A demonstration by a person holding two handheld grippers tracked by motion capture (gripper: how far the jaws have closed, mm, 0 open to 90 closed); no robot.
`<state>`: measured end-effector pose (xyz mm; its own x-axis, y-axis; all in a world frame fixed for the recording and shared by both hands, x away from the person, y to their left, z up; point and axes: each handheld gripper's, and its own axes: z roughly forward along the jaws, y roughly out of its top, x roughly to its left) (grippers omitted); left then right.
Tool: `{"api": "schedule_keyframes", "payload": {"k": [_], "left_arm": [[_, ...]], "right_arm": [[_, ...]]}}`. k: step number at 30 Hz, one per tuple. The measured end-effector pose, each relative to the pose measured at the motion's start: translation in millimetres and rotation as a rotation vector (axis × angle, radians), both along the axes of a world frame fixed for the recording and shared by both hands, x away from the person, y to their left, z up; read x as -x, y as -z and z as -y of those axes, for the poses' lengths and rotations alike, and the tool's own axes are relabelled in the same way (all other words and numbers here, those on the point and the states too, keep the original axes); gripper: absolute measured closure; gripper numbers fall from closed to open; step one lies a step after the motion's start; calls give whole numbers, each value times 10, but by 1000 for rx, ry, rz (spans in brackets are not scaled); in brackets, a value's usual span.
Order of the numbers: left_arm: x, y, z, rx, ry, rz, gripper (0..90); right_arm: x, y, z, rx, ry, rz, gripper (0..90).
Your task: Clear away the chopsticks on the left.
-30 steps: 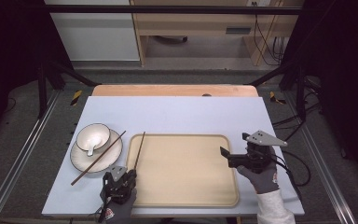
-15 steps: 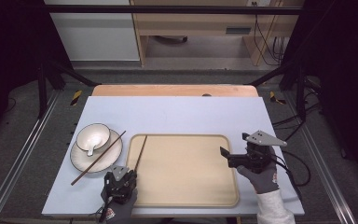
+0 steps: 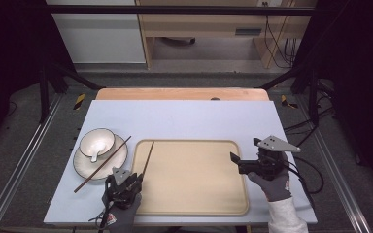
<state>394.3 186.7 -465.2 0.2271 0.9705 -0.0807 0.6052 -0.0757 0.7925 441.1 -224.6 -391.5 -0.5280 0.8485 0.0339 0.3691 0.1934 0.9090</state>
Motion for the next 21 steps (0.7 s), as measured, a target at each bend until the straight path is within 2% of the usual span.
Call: {"api": "schedule_keyframes", "payload": {"k": [5,6,7,8,9,10,11,12,13,14,16,18,19,21], "left_arm": [[-56,-213,-109,-1,41,33,672],[-56,-213,-109,-1,41,33,644],[-73,-299,-145,5,91,47,617],[-73,-299,-145,5,91,47,600],[-88,-382,-183,-23,123,59,577],[-88,-382,-183,-23,123,59,551],[-112,-450,-231,-35,159,53,513],[-112,-450,-231,-35,159,53,487],[-128,-500,-291,-52,180,67,473],[-128,-500,-291,-52,180,67,458],[-146,-512,-388,-39,212,76,430],[-148,-511,-424,-49,224,74,404],[-143,-501,-479,-71,242,81,388],[-140,-488,-534,-76,245,85,374]], "right_arm": [[11,-17,34,-11,11,3,27],[11,-17,34,-11,11,3,27],[16,-23,43,-16,12,6,27],[16,-23,43,-16,12,6,27],[23,-32,52,-19,11,5,27],[23,-32,52,-19,11,5,27],[25,-38,60,-21,12,11,27],[28,-42,68,-21,13,12,27],[30,-48,76,-25,15,13,27],[30,-48,76,-25,15,13,27],[34,-53,85,-27,17,16,27],[37,-55,86,-31,18,14,27],[36,-54,89,-31,17,14,27],[34,-47,95,-30,21,13,27]]}}
